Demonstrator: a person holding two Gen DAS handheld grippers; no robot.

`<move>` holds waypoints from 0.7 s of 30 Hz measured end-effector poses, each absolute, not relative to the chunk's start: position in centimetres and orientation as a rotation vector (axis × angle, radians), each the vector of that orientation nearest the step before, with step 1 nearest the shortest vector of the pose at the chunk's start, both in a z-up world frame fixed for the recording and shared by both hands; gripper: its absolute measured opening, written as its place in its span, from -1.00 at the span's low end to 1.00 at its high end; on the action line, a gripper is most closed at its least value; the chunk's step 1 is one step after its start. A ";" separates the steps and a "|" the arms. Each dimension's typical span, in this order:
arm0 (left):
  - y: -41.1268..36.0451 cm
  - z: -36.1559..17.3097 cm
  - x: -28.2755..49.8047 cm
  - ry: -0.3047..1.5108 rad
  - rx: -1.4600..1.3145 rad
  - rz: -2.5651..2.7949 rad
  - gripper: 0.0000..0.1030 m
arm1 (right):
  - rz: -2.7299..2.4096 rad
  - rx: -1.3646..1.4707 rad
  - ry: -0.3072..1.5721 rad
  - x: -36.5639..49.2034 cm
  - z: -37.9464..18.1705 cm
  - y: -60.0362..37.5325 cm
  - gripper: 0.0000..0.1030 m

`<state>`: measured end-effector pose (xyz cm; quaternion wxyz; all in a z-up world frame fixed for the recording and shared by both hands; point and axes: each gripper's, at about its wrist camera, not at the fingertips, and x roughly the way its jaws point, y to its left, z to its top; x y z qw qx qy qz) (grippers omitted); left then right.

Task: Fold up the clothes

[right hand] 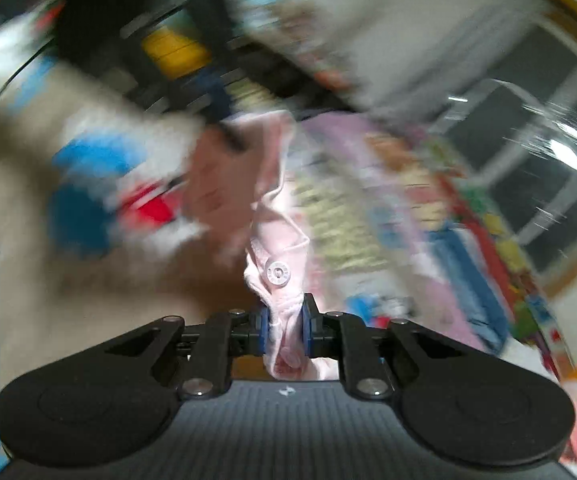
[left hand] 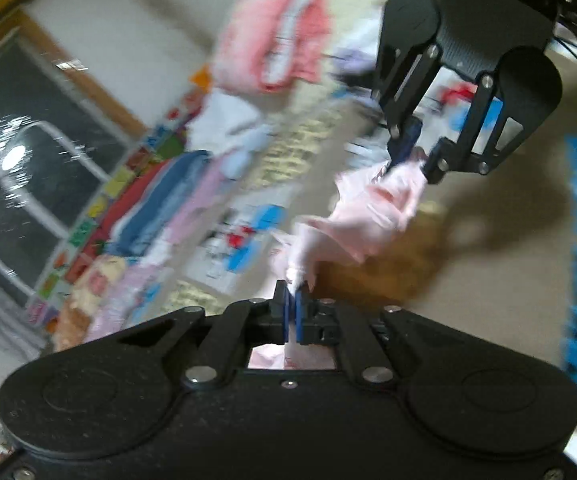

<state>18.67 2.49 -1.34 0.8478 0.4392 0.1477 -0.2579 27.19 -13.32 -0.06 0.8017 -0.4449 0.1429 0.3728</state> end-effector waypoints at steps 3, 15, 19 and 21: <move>1.4 -5.3 13.9 0.314 1.073 -0.606 -0.97 | 0.909 -1.085 0.355 21.9 -4.9 -12.6 -0.67; 0.3 -11.6 5.0 0.359 1.252 -0.659 -0.98 | 1.031 -1.264 0.407 9.1 -11.3 -11.2 -0.72; -0.1 -12.0 4.0 0.441 1.224 -0.664 -0.88 | 0.993 -1.254 0.419 7.6 -11.8 -10.7 -0.70; -0.2 -12.2 3.1 0.476 1.205 -0.685 -0.85 | 0.987 -1.239 0.427 7.0 -11.6 -10.5 -0.56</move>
